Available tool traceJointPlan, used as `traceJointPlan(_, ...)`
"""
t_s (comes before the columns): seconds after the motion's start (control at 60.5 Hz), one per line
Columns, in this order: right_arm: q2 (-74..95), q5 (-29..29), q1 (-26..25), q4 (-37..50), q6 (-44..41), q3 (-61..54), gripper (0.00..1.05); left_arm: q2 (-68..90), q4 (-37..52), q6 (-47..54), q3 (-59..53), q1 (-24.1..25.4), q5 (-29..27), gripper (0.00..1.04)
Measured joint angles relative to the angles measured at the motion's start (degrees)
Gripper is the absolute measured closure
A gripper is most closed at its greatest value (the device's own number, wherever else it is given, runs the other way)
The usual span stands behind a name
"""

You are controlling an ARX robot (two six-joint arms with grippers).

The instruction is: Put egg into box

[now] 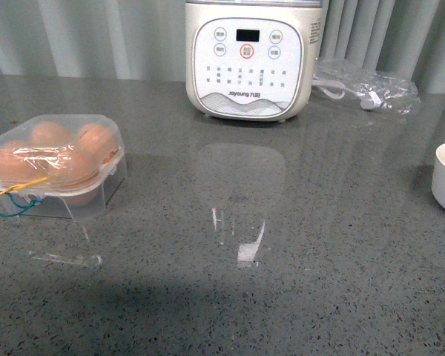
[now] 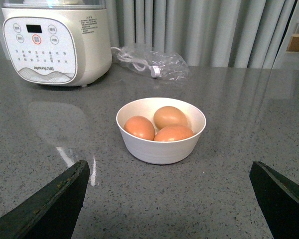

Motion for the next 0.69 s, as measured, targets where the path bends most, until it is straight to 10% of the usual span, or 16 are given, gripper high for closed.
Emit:
traceJointPlan(0.149,0.0,0.0,0.0,0.0,0.0,0.0,0.07,-4.4,1.6,-0.8,-6.9,-3.5,-3.4,1.01)
traceJointPlan(0.694,0.0,0.0,0.0,0.0,0.0,0.0,0.07,-14.1,1.5,-1.2,-15.8,-10.8,-10.4,1.01)
